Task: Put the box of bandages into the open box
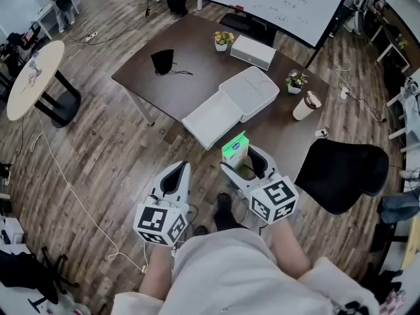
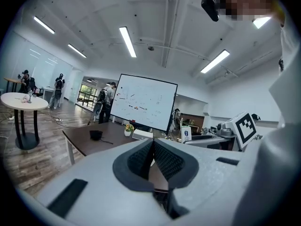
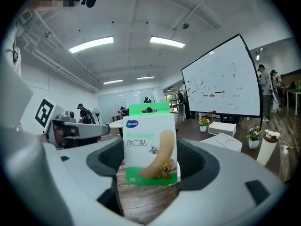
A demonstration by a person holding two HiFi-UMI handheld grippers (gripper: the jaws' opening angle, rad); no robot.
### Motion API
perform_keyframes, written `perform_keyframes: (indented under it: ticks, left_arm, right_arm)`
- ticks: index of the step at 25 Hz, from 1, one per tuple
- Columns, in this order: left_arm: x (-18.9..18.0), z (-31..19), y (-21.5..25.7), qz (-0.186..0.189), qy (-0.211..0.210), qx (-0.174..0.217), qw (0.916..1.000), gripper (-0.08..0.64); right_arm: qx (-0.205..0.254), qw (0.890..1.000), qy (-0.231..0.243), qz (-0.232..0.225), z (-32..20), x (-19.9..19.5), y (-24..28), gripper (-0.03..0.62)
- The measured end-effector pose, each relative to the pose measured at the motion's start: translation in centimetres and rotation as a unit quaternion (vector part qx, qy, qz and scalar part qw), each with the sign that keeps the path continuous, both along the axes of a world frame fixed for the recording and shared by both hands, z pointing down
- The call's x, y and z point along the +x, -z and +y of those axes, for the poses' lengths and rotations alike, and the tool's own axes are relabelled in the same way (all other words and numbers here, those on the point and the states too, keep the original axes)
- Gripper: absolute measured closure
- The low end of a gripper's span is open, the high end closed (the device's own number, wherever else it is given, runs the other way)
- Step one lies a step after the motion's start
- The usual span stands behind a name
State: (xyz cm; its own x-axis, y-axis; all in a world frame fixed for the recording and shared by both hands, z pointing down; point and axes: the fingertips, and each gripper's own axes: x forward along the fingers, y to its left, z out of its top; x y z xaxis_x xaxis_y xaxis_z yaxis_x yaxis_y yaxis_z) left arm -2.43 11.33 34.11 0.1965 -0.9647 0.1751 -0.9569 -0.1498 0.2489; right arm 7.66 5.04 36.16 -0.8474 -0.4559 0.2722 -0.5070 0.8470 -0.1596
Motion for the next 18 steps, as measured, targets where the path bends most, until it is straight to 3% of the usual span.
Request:
perform_keyframes:
  ticks: [18]
  left_arm:
    - [0.7,-9.3,-0.5,-0.004,0.045,0.002,0.9990,0.555]
  right_arm:
    - [-0.008,0.998,0.065,-0.001,-10.1,-1.3,-1.3,0.238]
